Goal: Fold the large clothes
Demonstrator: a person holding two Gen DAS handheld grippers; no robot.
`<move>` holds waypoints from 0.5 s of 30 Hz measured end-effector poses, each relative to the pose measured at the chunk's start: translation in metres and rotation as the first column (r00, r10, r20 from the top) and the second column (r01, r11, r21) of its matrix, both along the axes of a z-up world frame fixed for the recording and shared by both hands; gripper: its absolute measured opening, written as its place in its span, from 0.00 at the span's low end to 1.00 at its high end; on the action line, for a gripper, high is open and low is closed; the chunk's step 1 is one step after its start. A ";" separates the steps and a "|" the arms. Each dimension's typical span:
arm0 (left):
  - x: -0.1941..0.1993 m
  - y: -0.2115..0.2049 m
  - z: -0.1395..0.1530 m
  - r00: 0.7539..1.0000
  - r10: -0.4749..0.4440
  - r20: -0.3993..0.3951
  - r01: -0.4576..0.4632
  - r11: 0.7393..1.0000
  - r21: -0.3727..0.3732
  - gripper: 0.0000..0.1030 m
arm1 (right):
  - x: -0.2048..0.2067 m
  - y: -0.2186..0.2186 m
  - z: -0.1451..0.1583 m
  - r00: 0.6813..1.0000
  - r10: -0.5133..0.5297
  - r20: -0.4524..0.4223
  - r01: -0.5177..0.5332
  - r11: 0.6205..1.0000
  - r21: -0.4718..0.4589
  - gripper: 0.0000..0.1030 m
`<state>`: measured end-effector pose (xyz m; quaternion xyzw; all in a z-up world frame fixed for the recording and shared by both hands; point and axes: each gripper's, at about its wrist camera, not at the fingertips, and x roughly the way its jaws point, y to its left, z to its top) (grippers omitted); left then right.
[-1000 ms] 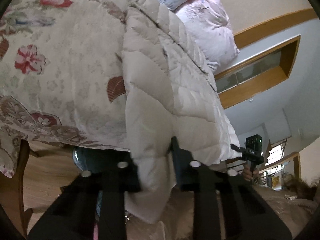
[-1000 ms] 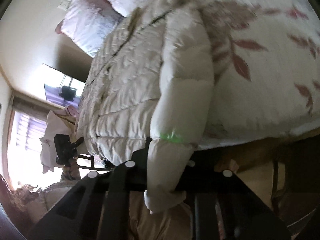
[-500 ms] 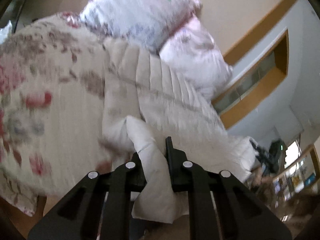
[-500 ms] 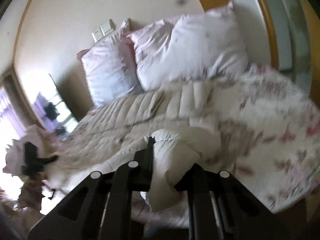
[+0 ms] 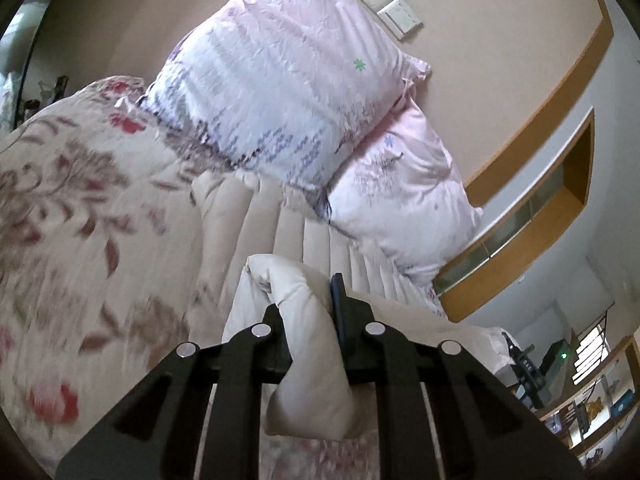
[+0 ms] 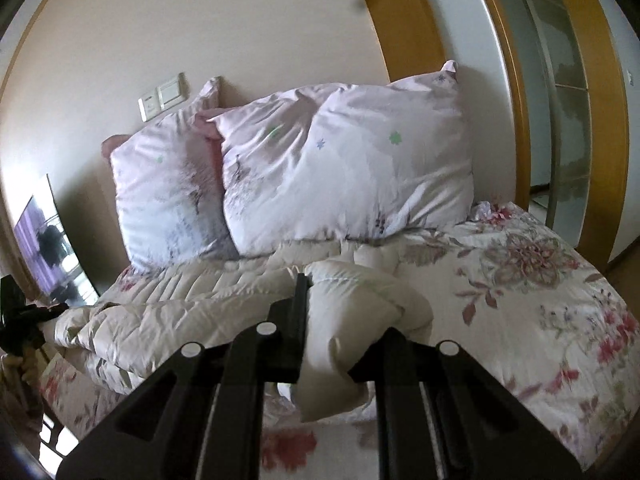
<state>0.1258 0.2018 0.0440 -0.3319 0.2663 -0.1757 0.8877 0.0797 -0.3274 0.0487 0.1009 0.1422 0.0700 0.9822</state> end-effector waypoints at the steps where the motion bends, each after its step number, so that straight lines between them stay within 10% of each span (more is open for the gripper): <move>1: 0.010 0.000 0.001 1.000 0.002 0.000 -0.002 1.000 0.000 0.12 | 0.008 0.000 0.002 1.000 -0.004 0.002 0.004 1.000 0.003 0.12; 8: 0.080 0.004 -0.001 0.999 0.025 -0.020 -0.025 1.000 -0.009 0.12 | 0.084 -0.002 0.010 0.999 -0.030 -0.017 0.031 0.999 0.043 0.12; 15: 0.138 0.012 -0.042 0.985 0.056 -0.161 -0.073 0.992 -0.100 0.13 | 0.180 -0.005 -0.021 0.974 -0.040 -0.223 0.076 0.985 0.156 0.16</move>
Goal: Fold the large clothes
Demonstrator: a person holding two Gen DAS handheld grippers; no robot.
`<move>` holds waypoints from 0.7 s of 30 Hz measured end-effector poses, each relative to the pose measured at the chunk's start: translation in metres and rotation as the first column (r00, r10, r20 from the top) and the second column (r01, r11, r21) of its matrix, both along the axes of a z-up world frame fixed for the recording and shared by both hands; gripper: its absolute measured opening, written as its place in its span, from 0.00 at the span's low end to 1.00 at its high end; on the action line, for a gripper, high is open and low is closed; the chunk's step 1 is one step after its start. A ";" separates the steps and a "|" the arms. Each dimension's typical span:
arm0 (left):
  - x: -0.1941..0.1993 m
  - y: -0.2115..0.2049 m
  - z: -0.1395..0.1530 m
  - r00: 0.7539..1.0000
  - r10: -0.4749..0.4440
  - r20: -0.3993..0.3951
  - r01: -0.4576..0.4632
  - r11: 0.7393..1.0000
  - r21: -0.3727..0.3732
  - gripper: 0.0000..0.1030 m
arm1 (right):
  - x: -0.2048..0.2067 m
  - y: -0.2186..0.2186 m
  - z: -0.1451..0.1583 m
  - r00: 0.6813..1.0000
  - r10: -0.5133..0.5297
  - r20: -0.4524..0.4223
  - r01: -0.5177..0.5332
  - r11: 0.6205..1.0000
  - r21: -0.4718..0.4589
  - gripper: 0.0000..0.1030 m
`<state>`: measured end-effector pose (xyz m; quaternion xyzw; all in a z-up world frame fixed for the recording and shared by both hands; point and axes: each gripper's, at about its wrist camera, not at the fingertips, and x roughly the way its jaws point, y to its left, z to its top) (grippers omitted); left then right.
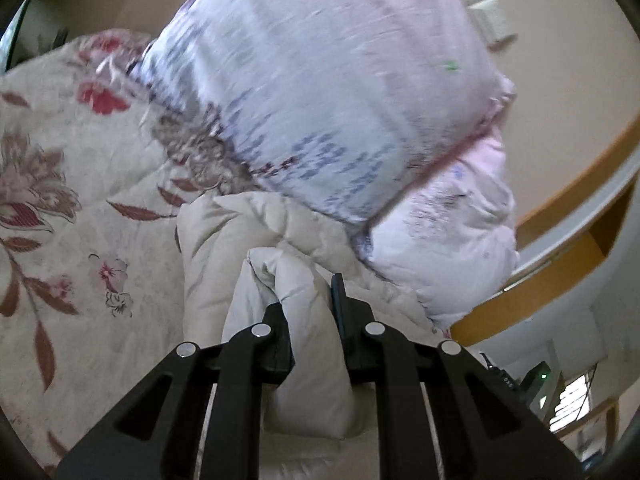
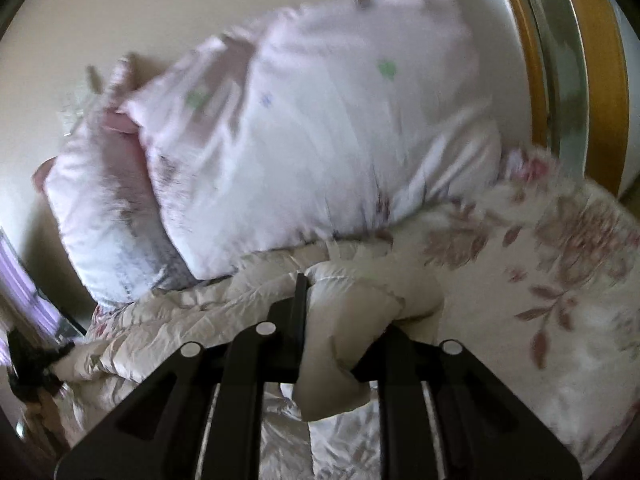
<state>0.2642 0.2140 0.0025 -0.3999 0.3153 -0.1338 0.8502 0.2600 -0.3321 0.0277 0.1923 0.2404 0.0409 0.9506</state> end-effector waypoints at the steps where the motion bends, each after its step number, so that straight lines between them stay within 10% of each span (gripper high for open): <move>1: 0.005 0.001 -0.004 1.000 0.001 -0.009 -0.001 1.000 -0.015 0.13 | 0.009 -0.001 -0.003 1.000 -0.005 -0.016 0.005 1.000 0.020 0.17; 3: 0.011 0.002 -0.008 1.000 0.006 -0.016 -0.007 0.999 -0.040 0.14 | 0.026 -0.003 -0.007 0.999 -0.014 -0.037 0.016 0.997 0.070 0.23; 7: 0.026 0.008 -0.012 1.000 0.005 0.000 -0.005 0.990 -0.143 0.38 | 0.050 -0.008 -0.010 0.998 -0.031 -0.054 0.039 0.988 0.152 0.65; 14: 0.025 0.026 0.005 0.994 0.068 0.084 -0.043 0.963 -0.265 0.61 | 0.051 -0.022 0.013 0.998 -0.063 0.032 0.056 0.983 0.173 0.70; 21: 0.006 0.028 0.009 0.997 0.075 0.008 -0.074 0.993 -0.089 0.62 | 0.039 -0.052 0.005 0.991 -0.117 -0.069 0.123 0.988 0.092 0.63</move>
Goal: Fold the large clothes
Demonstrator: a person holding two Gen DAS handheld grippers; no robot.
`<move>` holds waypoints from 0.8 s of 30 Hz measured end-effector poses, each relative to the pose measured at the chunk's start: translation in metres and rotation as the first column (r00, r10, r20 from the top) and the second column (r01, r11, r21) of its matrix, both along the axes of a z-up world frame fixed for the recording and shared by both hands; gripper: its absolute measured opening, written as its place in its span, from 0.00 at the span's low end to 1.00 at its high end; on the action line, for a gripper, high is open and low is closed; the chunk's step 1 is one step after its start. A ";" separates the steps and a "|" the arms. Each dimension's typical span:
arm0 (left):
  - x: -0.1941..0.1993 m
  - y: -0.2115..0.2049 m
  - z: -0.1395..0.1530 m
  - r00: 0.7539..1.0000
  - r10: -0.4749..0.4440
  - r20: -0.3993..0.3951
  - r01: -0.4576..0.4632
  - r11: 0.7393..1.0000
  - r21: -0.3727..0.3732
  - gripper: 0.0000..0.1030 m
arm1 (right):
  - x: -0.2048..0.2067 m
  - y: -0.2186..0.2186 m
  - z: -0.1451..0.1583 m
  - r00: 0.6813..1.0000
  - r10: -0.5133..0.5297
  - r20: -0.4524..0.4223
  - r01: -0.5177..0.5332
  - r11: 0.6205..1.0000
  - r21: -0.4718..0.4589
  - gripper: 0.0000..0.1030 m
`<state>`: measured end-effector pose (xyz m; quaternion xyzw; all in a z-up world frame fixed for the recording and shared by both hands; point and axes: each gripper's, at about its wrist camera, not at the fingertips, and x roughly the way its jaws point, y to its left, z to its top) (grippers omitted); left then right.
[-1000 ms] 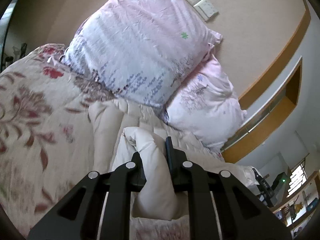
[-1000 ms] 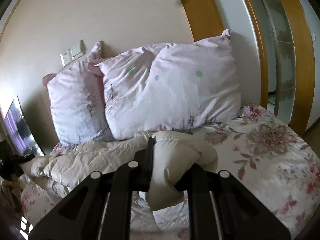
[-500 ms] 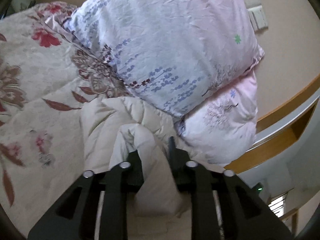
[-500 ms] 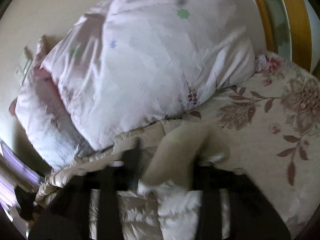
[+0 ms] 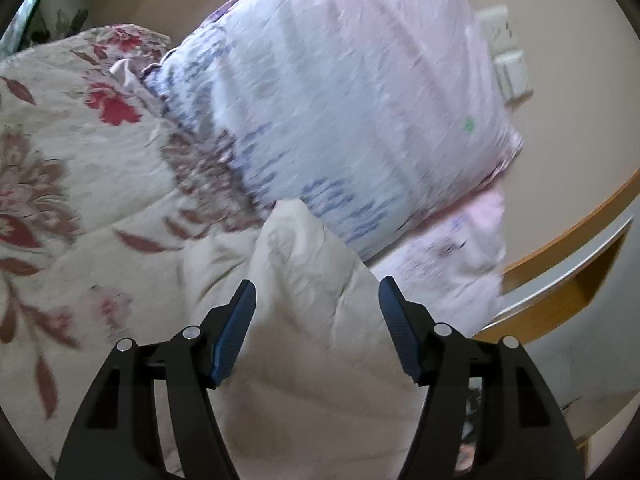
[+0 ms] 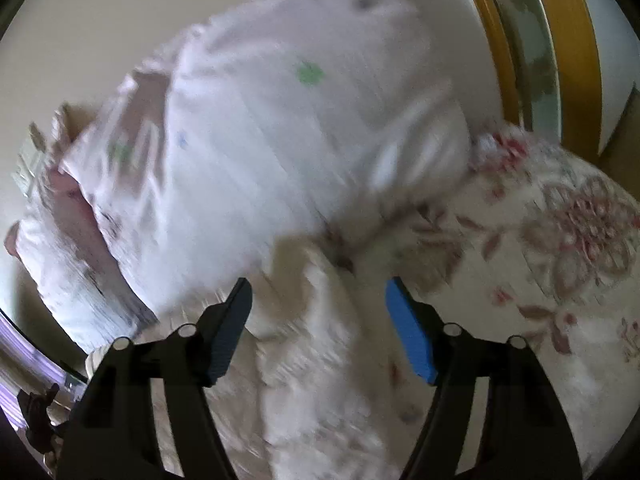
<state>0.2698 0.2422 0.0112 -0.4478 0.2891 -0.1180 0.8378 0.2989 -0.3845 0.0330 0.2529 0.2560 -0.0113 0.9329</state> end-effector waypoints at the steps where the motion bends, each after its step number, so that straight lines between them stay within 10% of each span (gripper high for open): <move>1: -0.003 -0.005 0.001 1.000 -0.007 -0.002 0.007 0.999 0.038 0.62 | 0.000 -0.001 -0.005 1.000 0.004 -0.023 -0.004 1.000 0.000 0.60; 8: -0.004 -0.050 0.010 0.998 -0.061 -0.015 0.063 0.959 0.276 0.62 | 0.008 0.007 -0.030 0.991 0.037 -0.128 -0.039 0.999 -0.014 0.53; 10: 0.000 -0.059 0.007 0.998 -0.062 -0.034 0.069 0.946 0.316 0.62 | 0.013 0.015 -0.035 0.988 0.052 -0.146 -0.057 0.998 -0.031 0.23; 13: 0.005 -0.066 -0.001 0.997 -0.047 -0.058 0.064 0.935 0.348 0.62 | 0.015 0.021 -0.038 0.988 0.035 -0.149 -0.046 0.996 -0.070 0.16; 24: 0.018 -0.071 -0.025 0.991 0.021 -0.130 0.035 0.908 0.417 0.62 | 0.036 0.037 -0.058 0.968 -0.062 -0.242 0.017 0.983 -0.182 0.14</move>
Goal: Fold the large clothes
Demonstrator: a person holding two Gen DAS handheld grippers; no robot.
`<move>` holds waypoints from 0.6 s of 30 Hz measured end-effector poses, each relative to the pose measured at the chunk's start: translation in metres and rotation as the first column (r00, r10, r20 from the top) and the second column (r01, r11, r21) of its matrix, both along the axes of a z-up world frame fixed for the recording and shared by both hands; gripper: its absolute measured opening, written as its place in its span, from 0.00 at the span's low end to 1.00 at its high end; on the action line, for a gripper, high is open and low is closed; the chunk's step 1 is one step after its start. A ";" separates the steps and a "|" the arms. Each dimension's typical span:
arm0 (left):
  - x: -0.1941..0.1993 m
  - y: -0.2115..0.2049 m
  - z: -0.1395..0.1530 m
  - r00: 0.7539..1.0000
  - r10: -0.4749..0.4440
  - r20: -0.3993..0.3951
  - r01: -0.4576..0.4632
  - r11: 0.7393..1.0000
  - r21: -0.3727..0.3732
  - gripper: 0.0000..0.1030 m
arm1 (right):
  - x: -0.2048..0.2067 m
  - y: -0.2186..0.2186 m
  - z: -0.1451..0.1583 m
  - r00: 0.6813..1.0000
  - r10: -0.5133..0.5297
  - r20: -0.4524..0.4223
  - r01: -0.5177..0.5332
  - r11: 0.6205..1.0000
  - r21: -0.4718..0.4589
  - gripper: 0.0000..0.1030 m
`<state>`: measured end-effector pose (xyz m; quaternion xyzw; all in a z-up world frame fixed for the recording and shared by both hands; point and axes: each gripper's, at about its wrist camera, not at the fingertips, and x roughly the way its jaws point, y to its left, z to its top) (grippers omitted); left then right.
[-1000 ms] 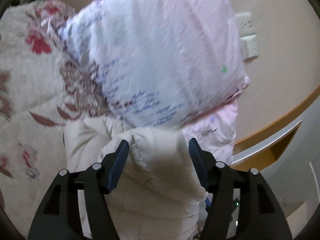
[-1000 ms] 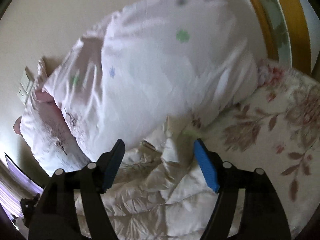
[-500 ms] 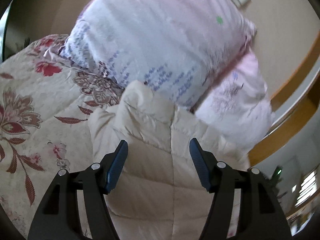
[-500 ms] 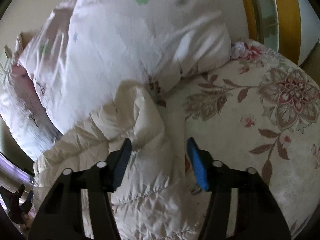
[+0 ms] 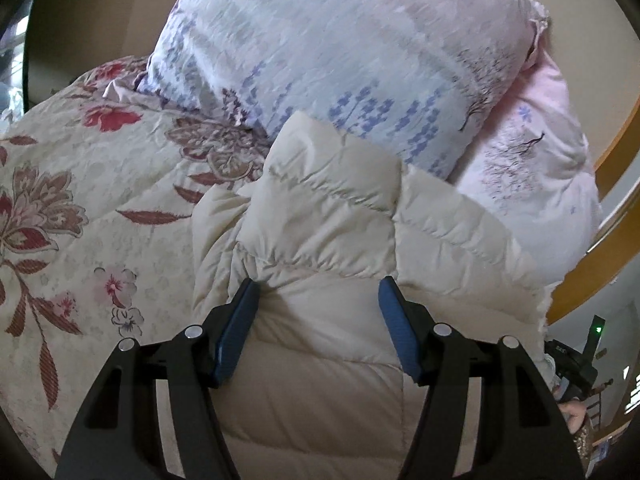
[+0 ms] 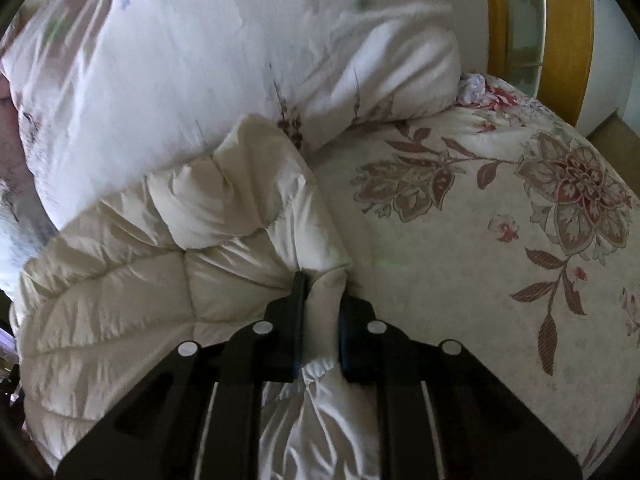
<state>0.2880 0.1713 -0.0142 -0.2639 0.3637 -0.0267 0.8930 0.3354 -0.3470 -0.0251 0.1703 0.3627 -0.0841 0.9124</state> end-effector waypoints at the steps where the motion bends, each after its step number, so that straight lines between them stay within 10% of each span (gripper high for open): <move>1: 0.001 -0.001 -0.001 1.000 0.004 -0.004 -0.004 1.000 0.005 0.62 | 0.001 0.001 -0.001 1.000 -0.003 -0.005 0.003 1.000 -0.006 0.14; 13: 0.010 -0.001 -0.010 0.997 0.045 -0.055 -0.044 0.999 0.031 0.62 | 0.001 -0.005 -0.003 1.000 -0.017 -0.007 0.017 1.000 0.022 0.14; 18: 0.002 -0.008 0.017 1.000 0.019 -0.001 -0.019 1.000 0.016 0.62 | -0.017 -0.006 0.029 0.991 -0.004 0.137 -0.003 0.999 0.046 0.36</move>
